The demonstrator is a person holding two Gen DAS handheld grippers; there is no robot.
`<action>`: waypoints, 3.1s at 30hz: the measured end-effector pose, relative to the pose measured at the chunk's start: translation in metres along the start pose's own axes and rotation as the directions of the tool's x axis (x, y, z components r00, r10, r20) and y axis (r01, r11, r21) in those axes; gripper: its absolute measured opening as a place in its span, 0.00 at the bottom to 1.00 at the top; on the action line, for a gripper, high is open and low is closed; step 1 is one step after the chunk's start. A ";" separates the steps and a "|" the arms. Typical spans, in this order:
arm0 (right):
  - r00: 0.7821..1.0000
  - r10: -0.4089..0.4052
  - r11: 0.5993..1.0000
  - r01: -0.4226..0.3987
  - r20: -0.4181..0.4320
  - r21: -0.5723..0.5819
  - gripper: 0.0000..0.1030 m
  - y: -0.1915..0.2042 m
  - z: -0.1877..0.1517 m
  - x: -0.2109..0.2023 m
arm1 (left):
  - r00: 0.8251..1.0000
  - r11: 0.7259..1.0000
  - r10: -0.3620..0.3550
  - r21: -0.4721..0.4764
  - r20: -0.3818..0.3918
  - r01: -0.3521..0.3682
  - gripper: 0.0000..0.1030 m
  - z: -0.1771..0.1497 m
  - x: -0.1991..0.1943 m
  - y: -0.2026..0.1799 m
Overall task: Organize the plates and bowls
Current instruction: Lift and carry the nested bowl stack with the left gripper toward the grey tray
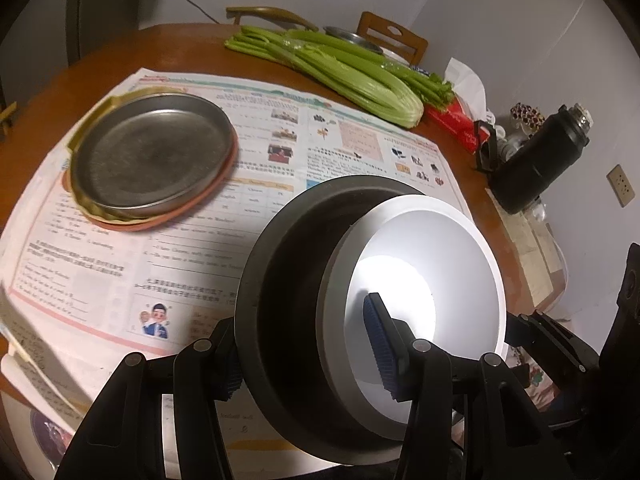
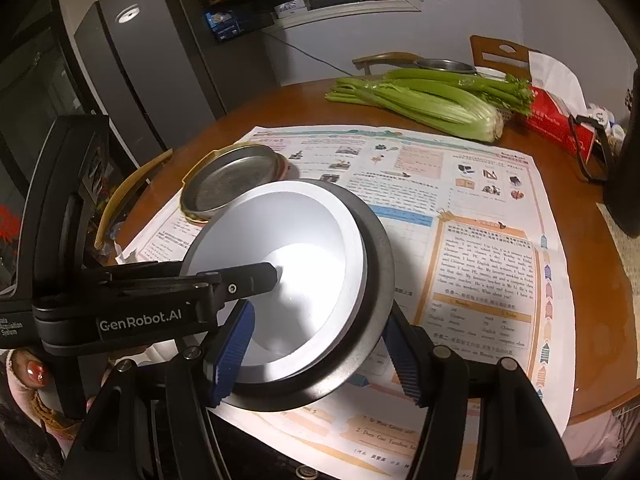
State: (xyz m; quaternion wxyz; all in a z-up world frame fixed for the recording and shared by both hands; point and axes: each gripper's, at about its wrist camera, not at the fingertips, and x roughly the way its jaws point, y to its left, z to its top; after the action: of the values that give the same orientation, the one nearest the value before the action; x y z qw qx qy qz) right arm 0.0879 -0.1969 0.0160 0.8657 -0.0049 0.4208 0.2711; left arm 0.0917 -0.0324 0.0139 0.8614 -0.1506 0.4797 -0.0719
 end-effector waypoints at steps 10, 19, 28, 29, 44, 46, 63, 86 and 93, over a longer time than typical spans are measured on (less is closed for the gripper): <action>1.000 0.006 0.999 -0.005 0.030 -0.034 0.63 0.018 0.013 -0.011 | 0.997 1.000 -0.004 -0.012 0.071 0.004 0.53 0.004 -0.029 0.009; 0.999 0.005 0.997 -0.001 0.042 -0.080 0.63 0.042 0.025 -0.011 | 0.994 0.999 -0.003 -0.051 0.107 0.009 0.53 0.004 -0.043 0.029; 0.999 0.013 0.993 -0.009 0.034 -0.116 0.63 0.063 0.040 0.003 | 0.989 0.997 0.012 -0.079 0.150 0.000 0.53 0.015 -0.056 0.053; 0.999 0.015 0.993 -0.011 0.034 -0.121 0.63 0.065 0.043 0.006 | 0.988 0.997 0.013 -0.080 0.157 0.000 0.53 0.017 -0.057 0.055; 0.999 0.040 0.986 -0.034 0.029 -0.164 0.63 0.102 0.083 0.040 | 0.982 0.996 0.050 -0.081 0.182 -0.035 0.53 0.054 -0.065 0.100; 0.999 0.040 0.985 -0.034 0.032 -0.167 0.63 0.106 0.089 0.044 | 0.982 0.996 0.047 -0.083 0.182 -0.032 0.53 0.059 -0.065 0.104; 0.998 0.053 0.991 -0.050 0.020 -0.121 0.63 0.109 0.125 0.082 | 0.987 0.996 0.059 -0.068 0.152 -0.049 0.53 0.103 -0.040 0.131; 0.998 0.015 0.998 -0.019 -0.056 -0.060 0.63 0.099 0.130 0.135 | 0.993 0.996 0.070 -0.054 0.095 -0.065 0.53 0.117 0.004 0.151; 0.998 0.000 0.998 -0.004 -0.070 -0.057 0.63 0.101 0.127 0.143 | 0.990 0.995 0.093 -0.043 0.110 -0.089 0.53 0.113 0.007 0.152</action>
State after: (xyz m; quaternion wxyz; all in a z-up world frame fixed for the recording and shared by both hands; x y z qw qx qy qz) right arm 0.2036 -0.0148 0.0160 0.8497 -0.0387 0.4427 0.2838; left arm 0.1882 0.1307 0.0147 0.8864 -0.1486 0.4381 -0.0149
